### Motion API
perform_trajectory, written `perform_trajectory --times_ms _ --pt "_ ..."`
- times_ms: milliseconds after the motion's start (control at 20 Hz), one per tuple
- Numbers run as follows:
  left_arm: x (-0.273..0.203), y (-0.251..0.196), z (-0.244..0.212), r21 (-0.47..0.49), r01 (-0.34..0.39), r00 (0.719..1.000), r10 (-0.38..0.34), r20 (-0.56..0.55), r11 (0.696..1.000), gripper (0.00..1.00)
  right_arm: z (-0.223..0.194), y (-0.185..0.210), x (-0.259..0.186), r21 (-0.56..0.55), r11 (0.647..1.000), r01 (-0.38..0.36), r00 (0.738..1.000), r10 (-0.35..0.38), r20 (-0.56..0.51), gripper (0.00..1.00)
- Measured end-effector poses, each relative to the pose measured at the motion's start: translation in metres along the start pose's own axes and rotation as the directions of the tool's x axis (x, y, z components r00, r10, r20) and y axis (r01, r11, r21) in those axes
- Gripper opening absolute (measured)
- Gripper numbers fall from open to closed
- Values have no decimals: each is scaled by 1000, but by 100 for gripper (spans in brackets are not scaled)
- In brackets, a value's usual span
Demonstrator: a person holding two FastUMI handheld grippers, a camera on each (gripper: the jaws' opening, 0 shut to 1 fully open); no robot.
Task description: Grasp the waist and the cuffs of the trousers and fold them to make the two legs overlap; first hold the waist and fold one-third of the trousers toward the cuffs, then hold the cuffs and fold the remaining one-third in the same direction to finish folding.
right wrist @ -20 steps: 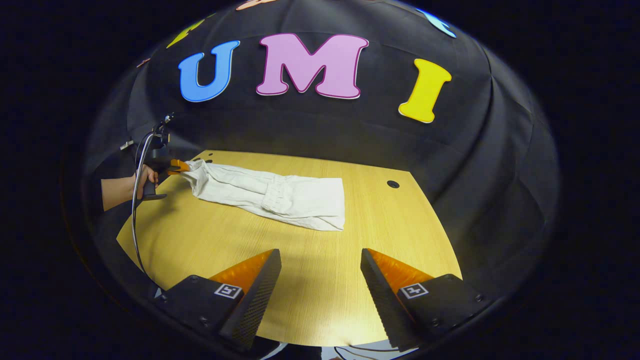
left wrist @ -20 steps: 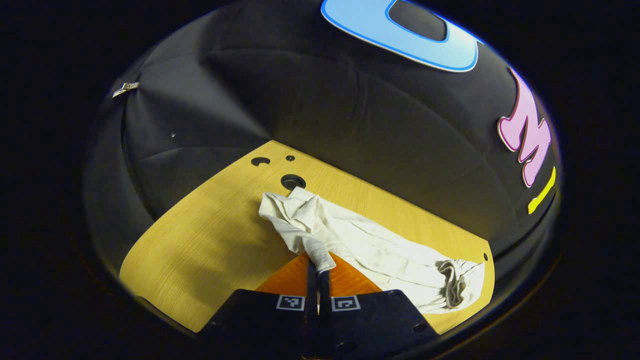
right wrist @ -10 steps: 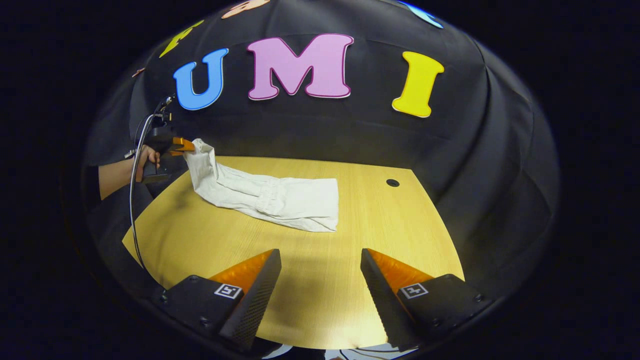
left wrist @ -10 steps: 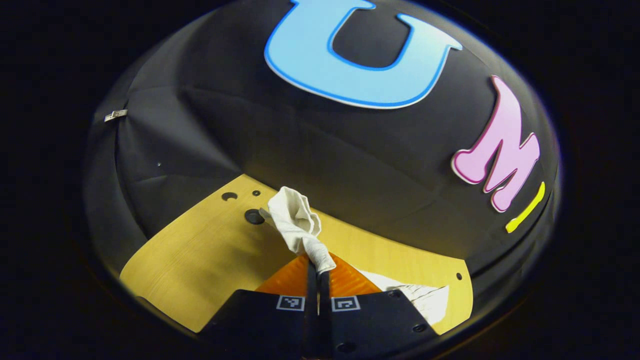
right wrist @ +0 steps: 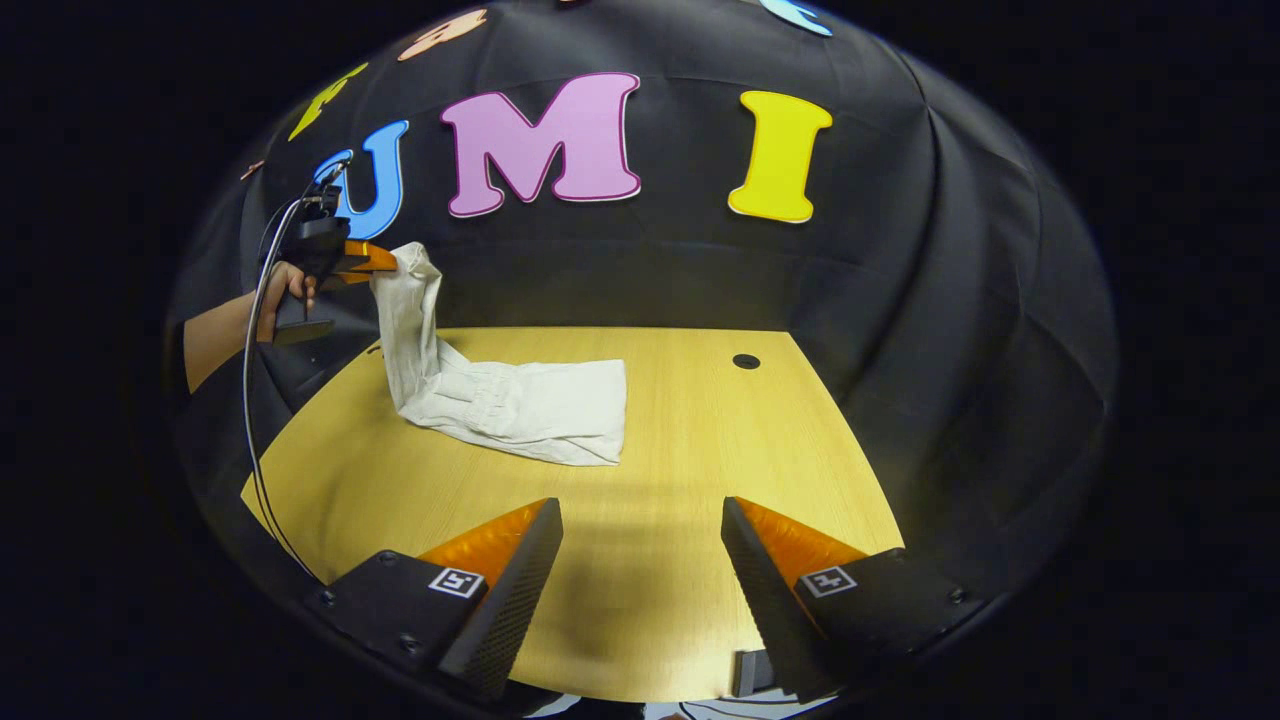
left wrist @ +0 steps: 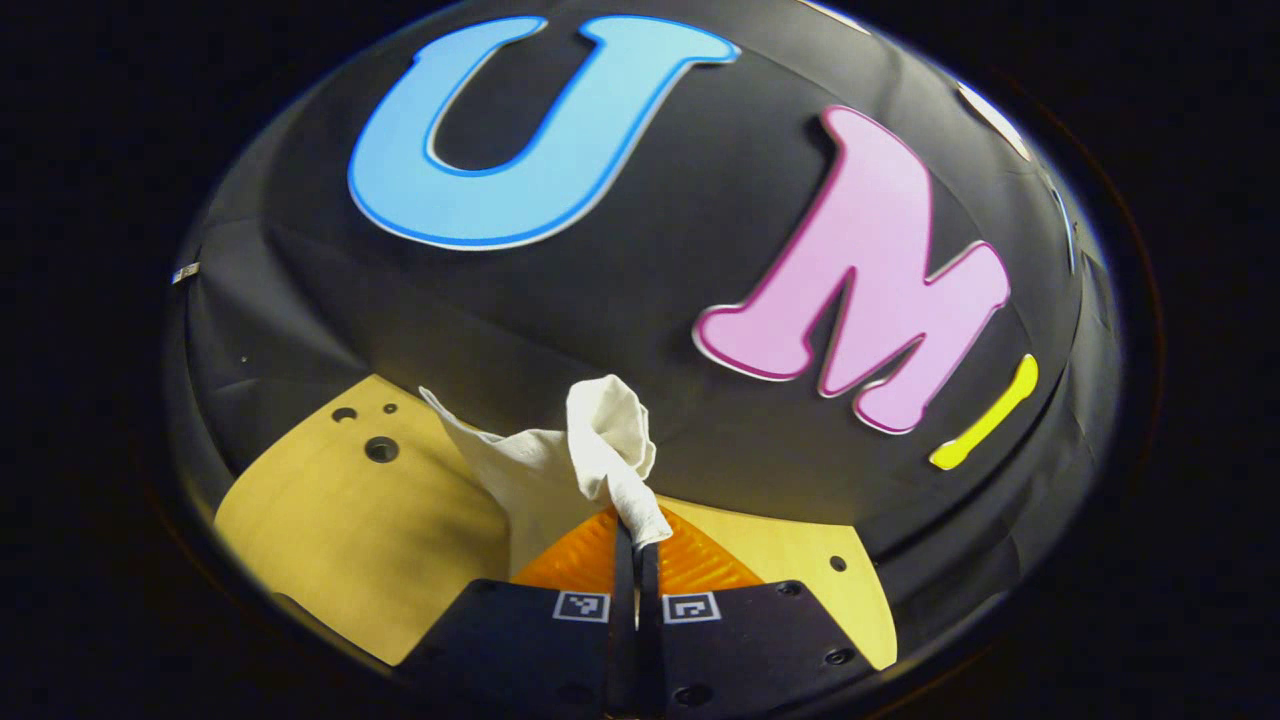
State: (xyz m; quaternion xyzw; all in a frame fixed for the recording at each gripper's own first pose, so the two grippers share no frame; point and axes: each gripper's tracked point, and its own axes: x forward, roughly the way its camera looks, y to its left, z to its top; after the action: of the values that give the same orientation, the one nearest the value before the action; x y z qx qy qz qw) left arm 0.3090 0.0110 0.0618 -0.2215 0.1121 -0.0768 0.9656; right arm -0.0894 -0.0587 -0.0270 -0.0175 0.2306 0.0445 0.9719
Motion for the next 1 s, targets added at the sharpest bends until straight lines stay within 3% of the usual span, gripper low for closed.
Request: perform_trajectory --times_ms 100,250,550,750,1000 --pt "3 -34 -11 15 35 999 -35 -13 999 5 -3 -11 0 6 1000 1 1000 -1 -1 98" --pt "12 -98 -30 -36 120 992 -121 -24 992 5 -6 -28 0 33 999 -2 1000 2 2 98" --pt "33 -178 -99 -46 180 977 -184 -107 983 5 -17 -71 1 75 997 12 1000 -12 -4 97" --pt "42 -207 -166 -60 188 961 -196 -194 980 5 -27 -89 2 86 996 -5 1000 7 -17 99" --pt "54 -216 -217 -47 134 953 -141 -269 990 8 -29 -99 3 91 996 -20 1000 22 -20 99"
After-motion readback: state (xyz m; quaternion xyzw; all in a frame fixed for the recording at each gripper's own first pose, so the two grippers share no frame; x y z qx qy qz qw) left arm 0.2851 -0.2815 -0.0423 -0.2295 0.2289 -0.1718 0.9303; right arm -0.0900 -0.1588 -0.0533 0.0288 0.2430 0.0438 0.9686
